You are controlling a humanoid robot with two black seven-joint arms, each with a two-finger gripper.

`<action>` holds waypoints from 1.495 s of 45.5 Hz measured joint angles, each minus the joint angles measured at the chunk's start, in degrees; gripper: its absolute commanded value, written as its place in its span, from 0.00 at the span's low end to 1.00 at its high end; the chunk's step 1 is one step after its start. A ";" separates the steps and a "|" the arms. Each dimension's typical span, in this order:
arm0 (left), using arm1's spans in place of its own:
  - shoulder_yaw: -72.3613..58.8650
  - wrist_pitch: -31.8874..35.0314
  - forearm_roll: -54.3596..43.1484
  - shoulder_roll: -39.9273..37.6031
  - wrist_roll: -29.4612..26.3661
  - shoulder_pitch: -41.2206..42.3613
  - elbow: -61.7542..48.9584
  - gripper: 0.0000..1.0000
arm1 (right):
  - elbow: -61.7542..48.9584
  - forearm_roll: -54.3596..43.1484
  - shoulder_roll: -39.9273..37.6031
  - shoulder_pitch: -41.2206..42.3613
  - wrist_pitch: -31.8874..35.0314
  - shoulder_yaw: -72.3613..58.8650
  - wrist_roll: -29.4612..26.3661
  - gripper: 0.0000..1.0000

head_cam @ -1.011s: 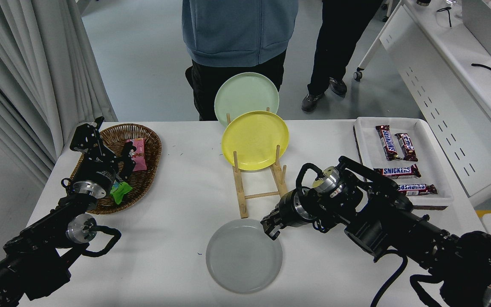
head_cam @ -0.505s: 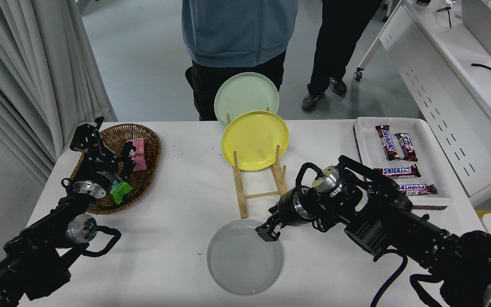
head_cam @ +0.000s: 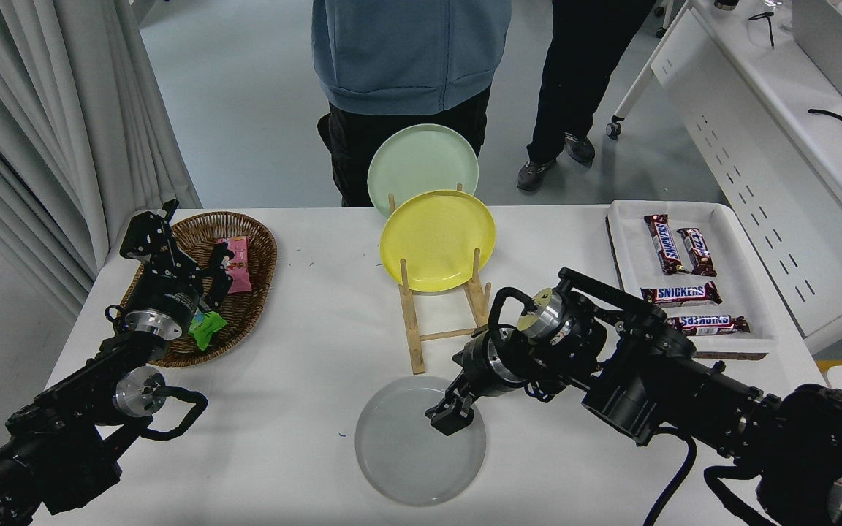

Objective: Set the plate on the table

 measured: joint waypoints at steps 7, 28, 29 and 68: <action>0.00 0.00 0.00 0.00 0.00 0.00 0.00 1.00 | 1.40 -0.16 0.00 1.30 7.19 -2.39 -0.05 0.99; 0.00 0.00 0.00 0.00 0.00 0.00 0.00 1.00 | 1.71 -5.15 -3.03 6.91 31.92 -4.02 0.18 0.99; 0.00 0.00 0.00 0.00 0.00 0.00 0.00 1.00 | 1.51 -5.95 -3.27 7.25 32.53 -3.88 0.23 0.99; 0.00 0.00 0.00 0.00 0.00 0.00 0.00 1.00 | -10.34 -26.76 -8.64 13.13 47.82 12.63 21.36 0.99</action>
